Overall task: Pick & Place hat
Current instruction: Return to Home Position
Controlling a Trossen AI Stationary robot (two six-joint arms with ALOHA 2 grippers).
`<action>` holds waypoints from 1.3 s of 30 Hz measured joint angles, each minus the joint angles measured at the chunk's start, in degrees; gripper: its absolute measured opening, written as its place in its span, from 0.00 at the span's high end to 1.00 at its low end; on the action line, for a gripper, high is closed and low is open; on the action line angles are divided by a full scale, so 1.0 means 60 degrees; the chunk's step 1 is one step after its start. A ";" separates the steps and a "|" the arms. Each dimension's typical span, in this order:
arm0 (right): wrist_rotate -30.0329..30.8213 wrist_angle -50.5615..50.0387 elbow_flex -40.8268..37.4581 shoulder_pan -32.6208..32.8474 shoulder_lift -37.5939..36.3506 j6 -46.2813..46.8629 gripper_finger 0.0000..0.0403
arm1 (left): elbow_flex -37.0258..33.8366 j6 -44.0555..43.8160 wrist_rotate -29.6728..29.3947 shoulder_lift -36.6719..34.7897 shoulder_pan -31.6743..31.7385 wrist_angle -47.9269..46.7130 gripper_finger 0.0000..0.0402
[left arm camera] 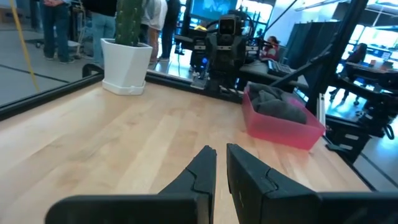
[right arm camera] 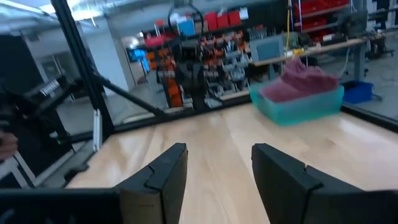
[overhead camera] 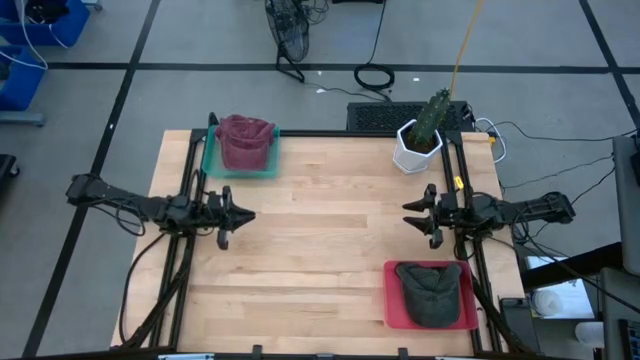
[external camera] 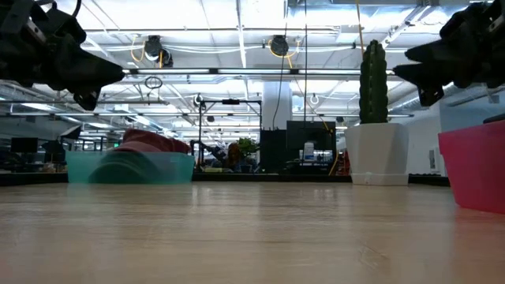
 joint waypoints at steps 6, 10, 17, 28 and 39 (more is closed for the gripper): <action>-0.0232 -0.0174 0.0088 0.0000 -0.0197 -0.0202 0.59 | 0.0006 0.0158 -0.0493 -0.0025 -0.0344 0.0074 0.90; -0.0379 -0.0274 0.0162 0.0000 -0.0197 -0.0251 0.59 | 0.0011 0.0176 -0.0443 -0.0230 -0.0468 0.0049 0.90; -0.0390 -0.0249 0.0116 0.0000 -0.0197 -0.0336 0.59 | 0.0015 0.0493 -0.0346 -0.0580 -0.0597 -0.0231 0.90; -0.0099 0.0480 -0.0448 -0.0011 -0.0149 -0.0754 0.59 | 0.0015 0.1266 0.0031 -0.0554 -0.0560 -0.0216 0.90; 0.0612 0.0562 -0.0455 -0.0015 -0.0142 -0.0922 0.62 | 0.0015 0.2152 0.1660 -0.0554 0.0398 0.0285 0.90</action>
